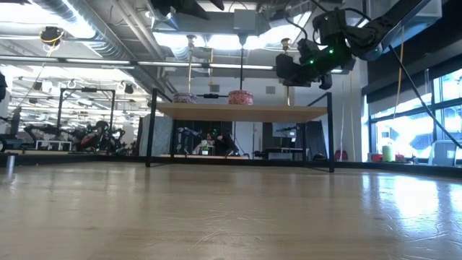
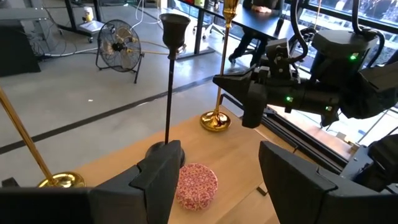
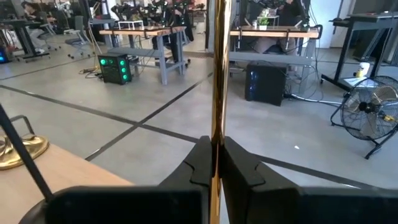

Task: Pick & Place candle stick holders
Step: Put the gold candle holder on the shelf

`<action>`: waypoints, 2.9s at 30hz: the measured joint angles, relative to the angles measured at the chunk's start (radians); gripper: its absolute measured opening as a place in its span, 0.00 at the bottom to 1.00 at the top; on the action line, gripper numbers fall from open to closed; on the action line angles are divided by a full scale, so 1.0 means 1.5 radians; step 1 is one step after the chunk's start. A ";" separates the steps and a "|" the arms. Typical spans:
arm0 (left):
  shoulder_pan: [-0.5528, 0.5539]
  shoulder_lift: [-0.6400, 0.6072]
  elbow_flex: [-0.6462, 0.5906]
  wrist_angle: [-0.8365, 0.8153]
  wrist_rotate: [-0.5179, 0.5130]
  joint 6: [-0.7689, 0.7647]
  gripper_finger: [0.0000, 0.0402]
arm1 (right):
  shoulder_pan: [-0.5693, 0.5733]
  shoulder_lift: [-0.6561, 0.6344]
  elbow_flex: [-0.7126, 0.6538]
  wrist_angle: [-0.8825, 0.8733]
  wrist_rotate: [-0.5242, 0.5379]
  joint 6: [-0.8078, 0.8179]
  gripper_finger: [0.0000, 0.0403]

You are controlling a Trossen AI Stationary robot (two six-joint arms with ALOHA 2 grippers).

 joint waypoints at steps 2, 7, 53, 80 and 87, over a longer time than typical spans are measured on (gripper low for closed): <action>0.000 0.000 0.000 0.000 0.000 0.000 0.53 | 0.003 0.000 0.000 -0.001 0.011 -0.003 0.04; 0.000 0.000 0.000 -0.004 0.000 0.000 0.53 | 0.004 0.000 0.000 -0.003 0.012 -0.007 0.04; 0.000 0.001 0.000 -0.011 0.000 -0.010 0.53 | 0.064 0.000 0.000 -0.047 0.113 -0.051 0.16; 0.000 0.001 0.000 -0.009 0.003 -0.030 0.53 | 0.081 0.000 0.000 -0.051 0.140 -0.052 0.16; 0.000 0.001 0.000 -0.009 0.007 -0.029 0.53 | 0.081 0.000 0.000 -0.051 0.147 -0.051 0.16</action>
